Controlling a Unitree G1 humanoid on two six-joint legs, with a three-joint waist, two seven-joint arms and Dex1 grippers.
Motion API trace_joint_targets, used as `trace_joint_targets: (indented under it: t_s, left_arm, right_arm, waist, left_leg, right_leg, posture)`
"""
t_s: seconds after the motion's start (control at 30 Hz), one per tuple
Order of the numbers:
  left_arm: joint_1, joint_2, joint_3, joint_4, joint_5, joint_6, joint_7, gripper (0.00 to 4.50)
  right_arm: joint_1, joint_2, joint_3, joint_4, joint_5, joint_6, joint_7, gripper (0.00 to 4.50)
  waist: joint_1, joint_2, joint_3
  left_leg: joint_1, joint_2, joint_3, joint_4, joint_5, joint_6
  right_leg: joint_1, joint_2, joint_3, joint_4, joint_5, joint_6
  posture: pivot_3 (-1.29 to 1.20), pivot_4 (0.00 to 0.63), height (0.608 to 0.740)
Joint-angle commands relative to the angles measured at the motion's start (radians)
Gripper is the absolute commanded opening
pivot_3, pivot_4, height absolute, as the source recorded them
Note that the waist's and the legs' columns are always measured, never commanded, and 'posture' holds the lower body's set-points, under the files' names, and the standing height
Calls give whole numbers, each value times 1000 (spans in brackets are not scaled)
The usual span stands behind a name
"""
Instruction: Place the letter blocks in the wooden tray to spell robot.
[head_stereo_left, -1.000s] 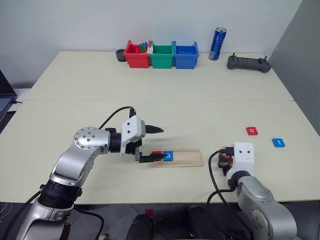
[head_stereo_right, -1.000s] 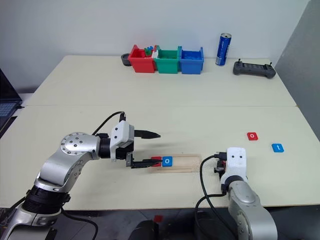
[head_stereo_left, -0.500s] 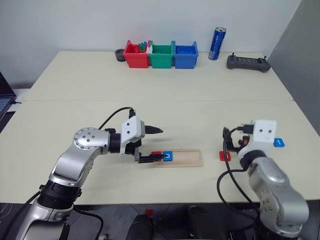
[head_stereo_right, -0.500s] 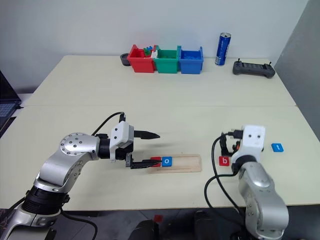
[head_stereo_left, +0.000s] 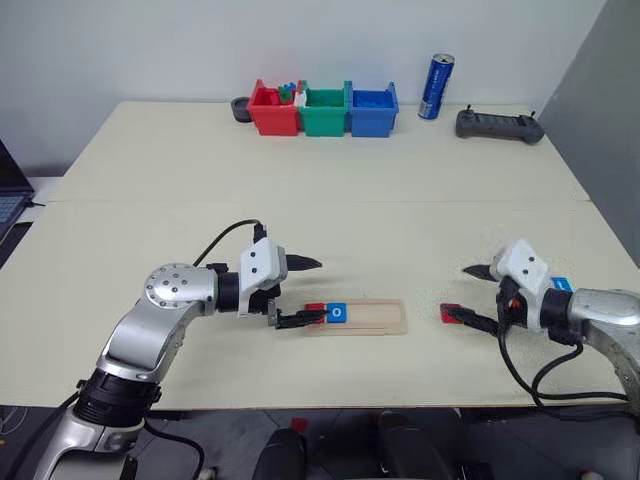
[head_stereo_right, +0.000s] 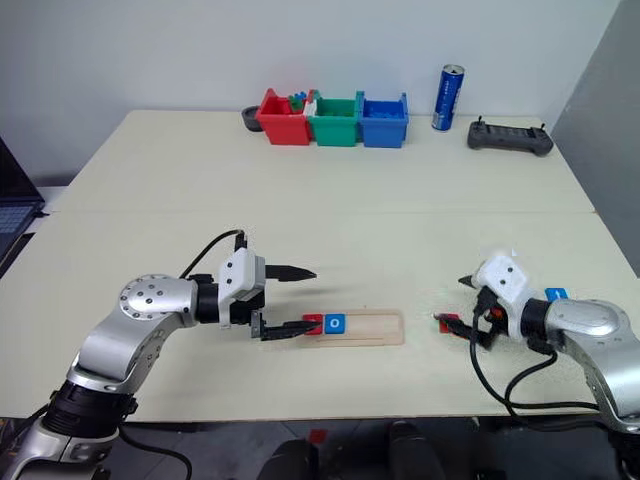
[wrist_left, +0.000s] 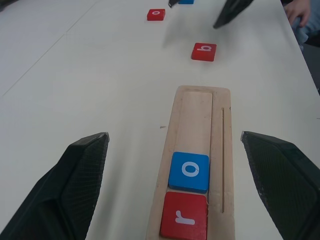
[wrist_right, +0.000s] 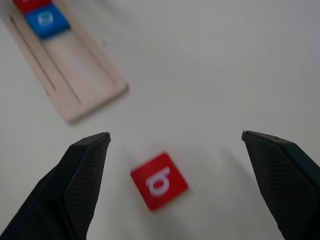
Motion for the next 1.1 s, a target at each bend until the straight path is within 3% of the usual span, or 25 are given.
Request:
trace_joint_targets:
  t_s: [0.03, 0.33, 0.47, 0.67, 0.9, 1.1]
  left_arm:
    - [1, 3, 15, -21, -1, -18, 4, 4500]
    - [-1, 6, 15, -26, 0, -16, 2, 4500]
    - [2, 7, 14, -23, 3, -20, 1, 4500]
    - [11, 14, 19, -5, 11, -40, -6, 4500]
    - [40, 66, 43, 20, 24, -75, -25, 4500]
    - [41, 120, 43, 100, 69, -171, -63, 4500]
  right_arm:
    - [-24, -26, 43, 48, -19, -100, 78, 4481]
    - [-91, -20, 155, 182, -84, -188, 142, 4481]
    - [-111, -14, 180, 219, -100, -196, 149, 3598]
    - [-127, -11, 194, 238, -108, -195, 168, 1449]
    - [-202, 31, 205, 52, -14, -101, 183, 1460]
    - [-322, 135, 372, -46, -72, 4, 121, 1460]
  waist:
    - [0, 0, 0]
    - [3, 0, 0]
    - [3, 0, 0]
    - [3, 0, 0]
    - [-1, 0, 0]
    - [2, 0, 0]
  left_leg:
    - [0, 0, 0, 0, 0, 0]
    - [0, 0, 0, 1, 0, 0]
    - [0, 0, 0, 1, 0, 0]
    - [1, 0, 0, 1, 0, 0]
    - [1, 0, 0, 1, 0, 0]
    - [2, 1, -2, 1, 0, 0]
  right_leg:
    - [0, 0, 0, 0, 0, 0]
    - [1, 0, 0, 0, 1, -2]
    - [1, 0, 0, 1, 1, -2]
    - [1, 0, 0, 1, 1, -2]
    - [1, 0, 0, 1, 1, -2]
    - [1, 1, -1, 1, 1, -2]
  posture:
    - [0, 150, 740]
    - [0, 150, 740]
    - [0, 150, 740]
    - [0, 150, 740]
    - [0, 150, 740]
    - [0, 150, 740]
